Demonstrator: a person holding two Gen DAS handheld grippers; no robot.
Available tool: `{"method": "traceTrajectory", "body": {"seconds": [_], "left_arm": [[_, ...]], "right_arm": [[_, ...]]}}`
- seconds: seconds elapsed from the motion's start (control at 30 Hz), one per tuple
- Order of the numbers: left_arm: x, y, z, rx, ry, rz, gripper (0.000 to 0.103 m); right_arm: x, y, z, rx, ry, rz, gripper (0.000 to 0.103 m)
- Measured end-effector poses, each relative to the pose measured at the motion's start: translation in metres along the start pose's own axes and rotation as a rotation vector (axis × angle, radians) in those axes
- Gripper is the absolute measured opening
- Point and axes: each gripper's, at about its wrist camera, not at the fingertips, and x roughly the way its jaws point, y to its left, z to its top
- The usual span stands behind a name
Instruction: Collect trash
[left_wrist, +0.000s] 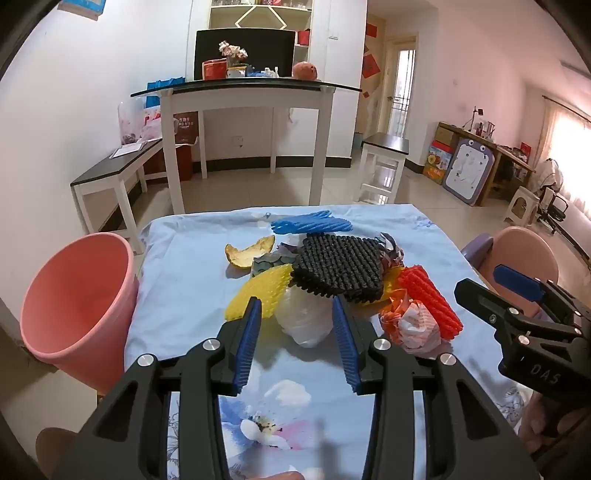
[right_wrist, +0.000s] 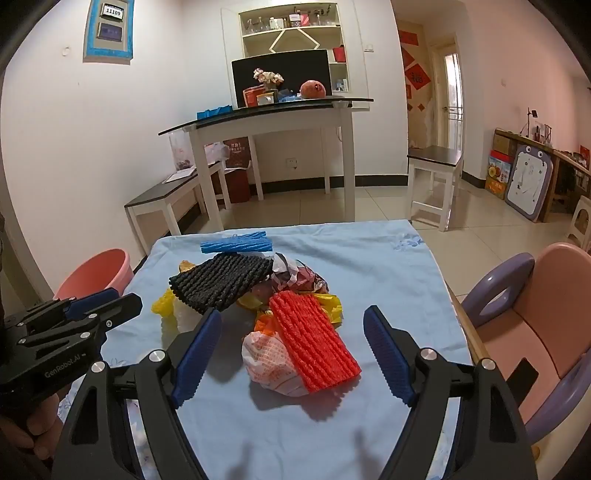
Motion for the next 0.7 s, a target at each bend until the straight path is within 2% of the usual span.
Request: {"method": "traceTrajectory", "body": {"seconds": [0.7], "left_arm": [[0.0010,0.0048,-0.0051,-0.005,0.009,0.000,0.041]], "right_arm": [[0.0012,-0.0001,-0.0014,0.000,0.005,-0.001,0.078]]}}
